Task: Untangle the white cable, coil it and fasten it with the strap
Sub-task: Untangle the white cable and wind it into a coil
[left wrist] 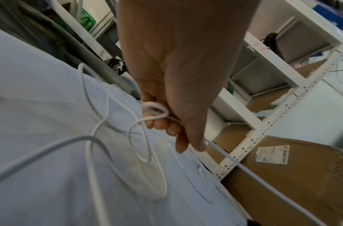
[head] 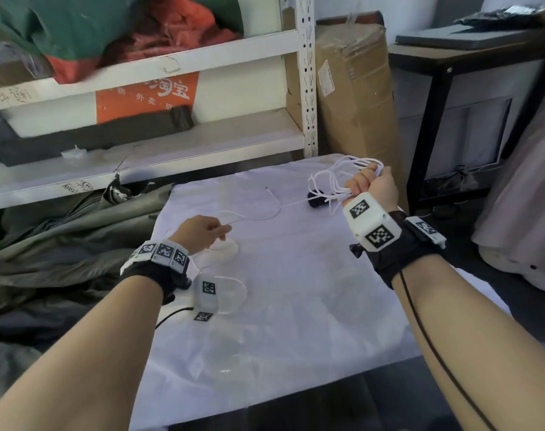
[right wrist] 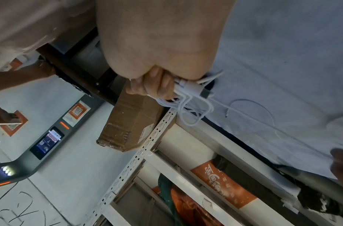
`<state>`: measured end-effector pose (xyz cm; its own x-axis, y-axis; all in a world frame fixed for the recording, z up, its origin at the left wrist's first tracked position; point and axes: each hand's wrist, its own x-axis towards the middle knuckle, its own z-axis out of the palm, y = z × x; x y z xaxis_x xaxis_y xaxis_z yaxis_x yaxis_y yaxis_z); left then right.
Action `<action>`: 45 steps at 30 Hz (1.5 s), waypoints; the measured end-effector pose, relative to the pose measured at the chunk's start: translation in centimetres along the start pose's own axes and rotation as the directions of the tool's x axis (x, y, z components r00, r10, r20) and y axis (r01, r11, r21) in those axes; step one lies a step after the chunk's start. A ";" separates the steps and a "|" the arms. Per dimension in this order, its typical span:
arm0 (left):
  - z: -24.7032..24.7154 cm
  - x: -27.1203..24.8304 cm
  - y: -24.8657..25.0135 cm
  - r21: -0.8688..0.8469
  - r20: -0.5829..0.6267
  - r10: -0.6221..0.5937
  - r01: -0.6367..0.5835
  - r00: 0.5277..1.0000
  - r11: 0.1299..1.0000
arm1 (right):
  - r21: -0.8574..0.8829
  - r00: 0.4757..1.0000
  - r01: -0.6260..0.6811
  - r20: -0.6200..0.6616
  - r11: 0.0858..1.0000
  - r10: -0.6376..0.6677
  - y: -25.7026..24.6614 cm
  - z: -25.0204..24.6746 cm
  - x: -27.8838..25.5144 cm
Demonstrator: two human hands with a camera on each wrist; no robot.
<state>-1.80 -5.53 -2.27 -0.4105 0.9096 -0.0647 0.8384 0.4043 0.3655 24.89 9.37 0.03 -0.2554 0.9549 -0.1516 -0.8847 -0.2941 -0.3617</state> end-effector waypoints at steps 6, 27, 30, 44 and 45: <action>-1.0 0.3 -1.5 -0.280 -0.353 -0.162 0.062 0.922 0.958 | -0.218 0.990 0.114 -0.060 0.969 -0.130 -0.7 0.3 -0.2; -1.2 -2.8 8.9 -0.230 0.037 0.394 -0.375 0.919 0.898 | -0.929 0.891 0.180 0.293 0.322 0.348 5.7 1.8 -3.7; -0.4 -3.0 9.5 -0.337 -0.037 0.412 -0.400 0.910 0.852 | -0.960 0.857 0.161 0.251 0.228 0.450 5.9 1.0 -4.3; -0.5 -2.1 6.4 -0.244 -0.267 0.336 -0.401 0.903 0.883 | -0.989 0.635 0.134 0.031 -0.069 0.772 4.4 1.3 -5.3; -0.5 -2.0 6.3 -0.253 -0.294 0.326 -0.402 0.899 0.880 | -0.989 0.607 0.140 0.040 -0.057 0.793 4.4 1.2 -5.3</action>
<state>4.13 -4.89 0.62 -0.2007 0.9211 0.3337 0.8122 -0.0341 0.5824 21.83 3.03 0.37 -0.8727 0.3483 -0.3421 0.4001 0.1090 -0.9100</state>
